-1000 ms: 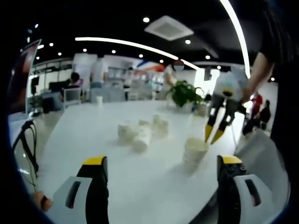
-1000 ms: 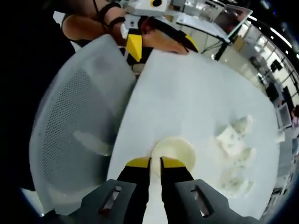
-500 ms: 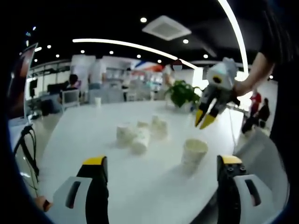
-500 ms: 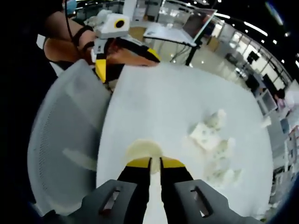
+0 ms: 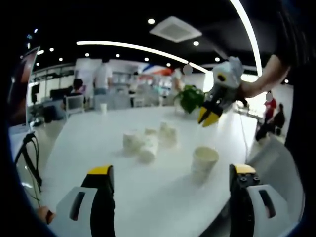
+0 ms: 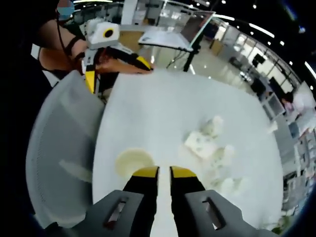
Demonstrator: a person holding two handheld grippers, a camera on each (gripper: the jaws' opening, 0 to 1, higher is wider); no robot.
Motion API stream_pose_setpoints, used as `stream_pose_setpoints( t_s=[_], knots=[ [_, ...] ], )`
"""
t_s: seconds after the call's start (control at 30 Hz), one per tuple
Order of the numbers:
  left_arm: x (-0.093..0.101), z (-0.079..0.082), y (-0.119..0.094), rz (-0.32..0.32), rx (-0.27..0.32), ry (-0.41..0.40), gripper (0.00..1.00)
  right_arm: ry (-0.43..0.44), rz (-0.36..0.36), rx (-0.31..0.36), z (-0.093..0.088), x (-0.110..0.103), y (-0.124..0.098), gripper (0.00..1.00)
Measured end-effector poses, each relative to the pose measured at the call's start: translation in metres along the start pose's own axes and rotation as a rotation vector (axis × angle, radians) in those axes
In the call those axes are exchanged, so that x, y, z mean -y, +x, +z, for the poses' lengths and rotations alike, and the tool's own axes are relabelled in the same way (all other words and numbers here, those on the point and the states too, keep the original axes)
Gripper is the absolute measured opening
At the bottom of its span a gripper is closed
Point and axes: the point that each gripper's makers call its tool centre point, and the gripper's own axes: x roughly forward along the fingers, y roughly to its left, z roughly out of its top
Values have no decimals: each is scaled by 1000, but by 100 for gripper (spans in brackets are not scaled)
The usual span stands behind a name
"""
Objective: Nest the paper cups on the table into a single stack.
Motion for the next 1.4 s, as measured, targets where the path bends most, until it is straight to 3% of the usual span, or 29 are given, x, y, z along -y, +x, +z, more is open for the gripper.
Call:
stream_pose_setpoints(
  t_s=[0.63,1.03,1.4],
  knots=[
    [-4,0,-3,13,-3,-6,97,14,-65,-2,0,40,4,15],
    [-7,-4,-6,22,-15,-15,97,83,-84,-2,-5,73,23,16],
    [-8,-8,-6,32,-22,-23,97,78,-79,-3,-3,91,41,15]
  ],
)
